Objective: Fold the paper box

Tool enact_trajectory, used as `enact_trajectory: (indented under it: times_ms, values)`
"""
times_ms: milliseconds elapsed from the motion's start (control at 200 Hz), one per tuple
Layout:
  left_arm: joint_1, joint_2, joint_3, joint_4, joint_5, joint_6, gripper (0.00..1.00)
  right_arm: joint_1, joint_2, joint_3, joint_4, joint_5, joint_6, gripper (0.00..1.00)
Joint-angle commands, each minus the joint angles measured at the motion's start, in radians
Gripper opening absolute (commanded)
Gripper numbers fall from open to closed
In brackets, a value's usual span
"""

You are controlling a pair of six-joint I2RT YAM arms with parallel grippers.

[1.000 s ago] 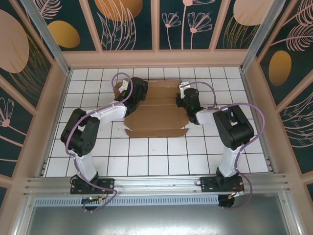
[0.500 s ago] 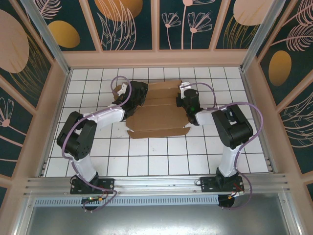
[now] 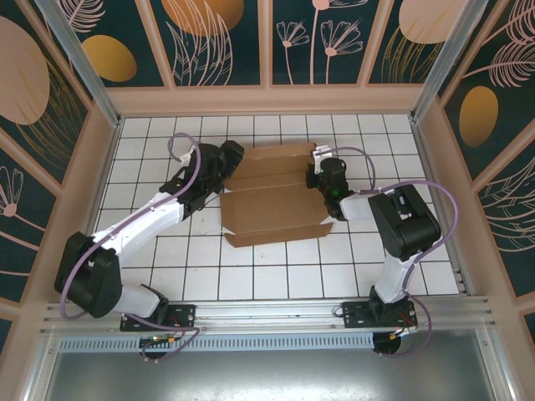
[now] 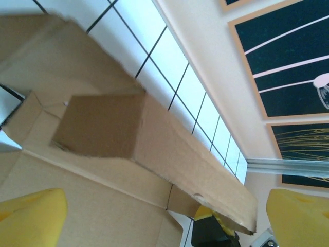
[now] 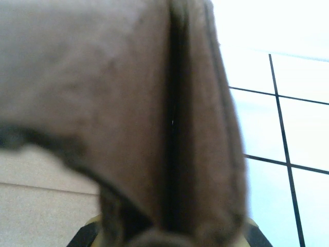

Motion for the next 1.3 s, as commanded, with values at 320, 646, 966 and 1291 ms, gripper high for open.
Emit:
enact_trajectory:
  times_ms: [320, 646, 966, 1291]
  values:
    - [0.128, 0.004, 0.101, -0.127, 0.299, 0.438, 0.87, -0.004, -0.092, -0.07, -0.098, -0.032, 0.089, 0.0]
    - [0.164, 0.155, 0.146, -0.037, 0.487, 0.447, 0.69, 0.01, -0.096, -0.078, -0.104, -0.022, 0.092, 0.0]
    - [0.164, 0.216, 0.157, 0.054, 0.532, 0.419, 0.44, 0.019, -0.094, -0.064, -0.119, -0.011, 0.112, 0.0]
    - [0.191, 0.117, 0.103, -0.008, 0.419, 0.515, 0.5, 0.022, -0.118, -0.051, -0.198, 0.067, 0.12, 0.0]
